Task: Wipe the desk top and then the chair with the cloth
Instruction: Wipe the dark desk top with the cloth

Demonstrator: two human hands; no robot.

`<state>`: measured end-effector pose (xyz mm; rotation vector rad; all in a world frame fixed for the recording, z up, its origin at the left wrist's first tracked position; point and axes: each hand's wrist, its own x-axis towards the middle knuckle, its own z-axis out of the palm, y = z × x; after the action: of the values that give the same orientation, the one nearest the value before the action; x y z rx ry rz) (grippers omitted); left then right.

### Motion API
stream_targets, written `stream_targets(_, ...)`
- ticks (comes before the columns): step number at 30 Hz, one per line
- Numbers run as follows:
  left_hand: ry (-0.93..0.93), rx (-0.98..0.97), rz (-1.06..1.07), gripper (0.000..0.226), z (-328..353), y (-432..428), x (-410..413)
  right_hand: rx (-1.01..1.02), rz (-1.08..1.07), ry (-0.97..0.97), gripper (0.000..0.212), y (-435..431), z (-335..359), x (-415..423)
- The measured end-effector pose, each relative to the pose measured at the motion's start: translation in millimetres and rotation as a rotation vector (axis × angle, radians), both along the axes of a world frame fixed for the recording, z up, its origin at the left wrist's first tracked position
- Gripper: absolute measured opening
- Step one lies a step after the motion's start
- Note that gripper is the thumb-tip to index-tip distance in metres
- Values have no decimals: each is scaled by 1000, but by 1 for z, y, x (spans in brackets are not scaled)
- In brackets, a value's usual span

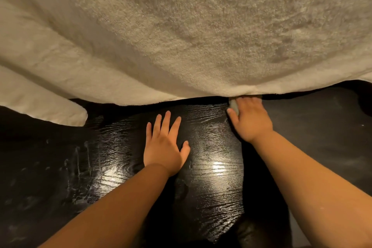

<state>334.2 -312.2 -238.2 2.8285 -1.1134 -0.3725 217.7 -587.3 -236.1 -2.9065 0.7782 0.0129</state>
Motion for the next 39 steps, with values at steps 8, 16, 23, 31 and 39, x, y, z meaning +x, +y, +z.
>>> stream_targets(8, -5, -7, 4, 84, 2, -1, -1, 135, 219, 4, 64, 56, -9, -3)
stream_targets(16, -13, -21, 3, 83, 2, 0, -2, 94, -209, 27, 71, -2, -1, -33)
stream_targets(23, -27, -17, 8, 83, 2, -1, -3, 167, 187, 38, 65, 51, -1, -31)
stream_targets(31, -44, -24, 11, 81, 2, -2, -4, 144, -245, 36, 72, -12, 1, -59)
stream_targets(39, -85, -27, 19, 77, 4, -2, -5, 172, 183, 75, 68, 43, 0, -64)
